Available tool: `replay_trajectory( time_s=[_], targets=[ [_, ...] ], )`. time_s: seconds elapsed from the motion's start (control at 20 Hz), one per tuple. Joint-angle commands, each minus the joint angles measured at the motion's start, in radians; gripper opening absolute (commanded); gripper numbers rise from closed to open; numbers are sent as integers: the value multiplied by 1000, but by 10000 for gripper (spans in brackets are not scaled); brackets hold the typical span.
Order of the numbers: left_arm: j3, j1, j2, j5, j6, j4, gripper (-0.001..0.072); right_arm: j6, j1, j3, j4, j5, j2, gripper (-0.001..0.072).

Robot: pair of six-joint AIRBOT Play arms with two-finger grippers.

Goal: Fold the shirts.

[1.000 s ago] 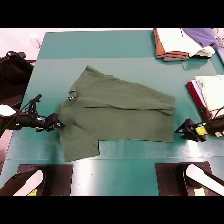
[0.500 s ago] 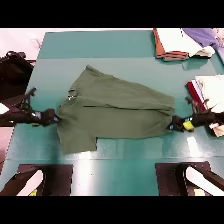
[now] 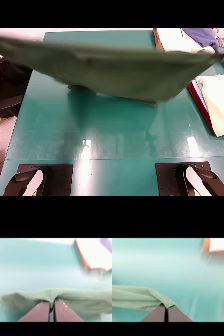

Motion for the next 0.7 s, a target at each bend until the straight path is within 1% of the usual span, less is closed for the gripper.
replay_trajectory(
  time_s=[0.0, 0.1, 0.2, 0.25, 0.35, 0.4, 0.45, 0.55, 0.6, 0.65],
  targets=[
    [346, 1, 10, 90, -10, 35, 22, 39, -116, 342, -10, 58, 16, 14],
    [439, 1, 9, 145, -7, 36, 20, 55, -193, 496, -10, 140, -24, 14],
    [459, 1, 6, 186, -6, 42, 20, 89, -227, 590, -9, 174, -65, 13],
    [458, 1, -8, 167, -6, 57, 20, 100, -231, 610, -9, 189, -82, 13],
    [458, 1, -73, 65, -12, 54, 20, 113, -231, 583, 0, 206, -102, 13],
    [458, 1, -118, -2, -32, 42, 20, 115, -231, 536, 0, 204, -101, 13],
    [449, 1, -178, -76, -33, 22, 21, 115, -227, 476, -2, 205, -103, 13],
    [378, 1, -280, -160, -33, -31, 21, 115, -177, 370, -11, 216, -137, 13],
    [319, 1, -332, -193, -32, -54, 21, 115, -136, 325, -34, 223, -166, 13],
    [254, 1, -372, -212, -32, -54, 21, 118, -80, 282, -92, 237, -206, 13]
  ],
)
